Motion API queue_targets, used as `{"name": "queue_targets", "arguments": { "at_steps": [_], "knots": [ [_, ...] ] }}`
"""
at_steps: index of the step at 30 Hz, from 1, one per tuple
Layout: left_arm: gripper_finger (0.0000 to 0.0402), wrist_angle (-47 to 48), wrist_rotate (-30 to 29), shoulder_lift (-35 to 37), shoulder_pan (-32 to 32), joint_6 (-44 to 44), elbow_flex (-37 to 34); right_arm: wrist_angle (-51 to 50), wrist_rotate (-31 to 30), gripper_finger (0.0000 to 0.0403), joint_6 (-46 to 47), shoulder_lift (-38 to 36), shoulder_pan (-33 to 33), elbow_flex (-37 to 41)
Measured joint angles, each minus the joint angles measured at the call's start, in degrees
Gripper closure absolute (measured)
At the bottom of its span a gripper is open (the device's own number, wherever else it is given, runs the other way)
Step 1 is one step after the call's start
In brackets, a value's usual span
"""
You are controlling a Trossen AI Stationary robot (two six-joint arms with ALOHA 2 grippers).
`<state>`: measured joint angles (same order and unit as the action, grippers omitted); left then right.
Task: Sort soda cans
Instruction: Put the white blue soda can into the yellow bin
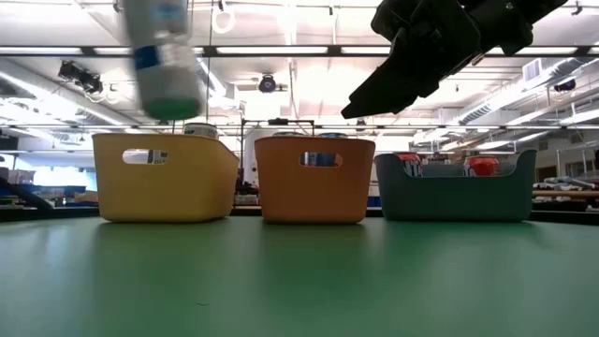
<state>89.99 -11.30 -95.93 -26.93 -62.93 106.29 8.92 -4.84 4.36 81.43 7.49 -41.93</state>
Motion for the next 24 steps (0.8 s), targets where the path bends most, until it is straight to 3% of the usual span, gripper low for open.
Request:
{"name": "queue_targets", "arguments": {
  "at_steps": [13, 24],
  "knots": [
    [0.0152, 0.2, -0.69, 13.43, 22.49, 10.12, 0.2, -0.25, 0.0, 0.0184, 0.0, 0.0, 0.0, 0.0],
    [0.0152, 0.14, 5.04, 22.06, 33.64, 15.55, -10.99, -1.01, 0.02, 0.0185, 0.0, 0.0, 0.0, 0.02]
  ]
}}
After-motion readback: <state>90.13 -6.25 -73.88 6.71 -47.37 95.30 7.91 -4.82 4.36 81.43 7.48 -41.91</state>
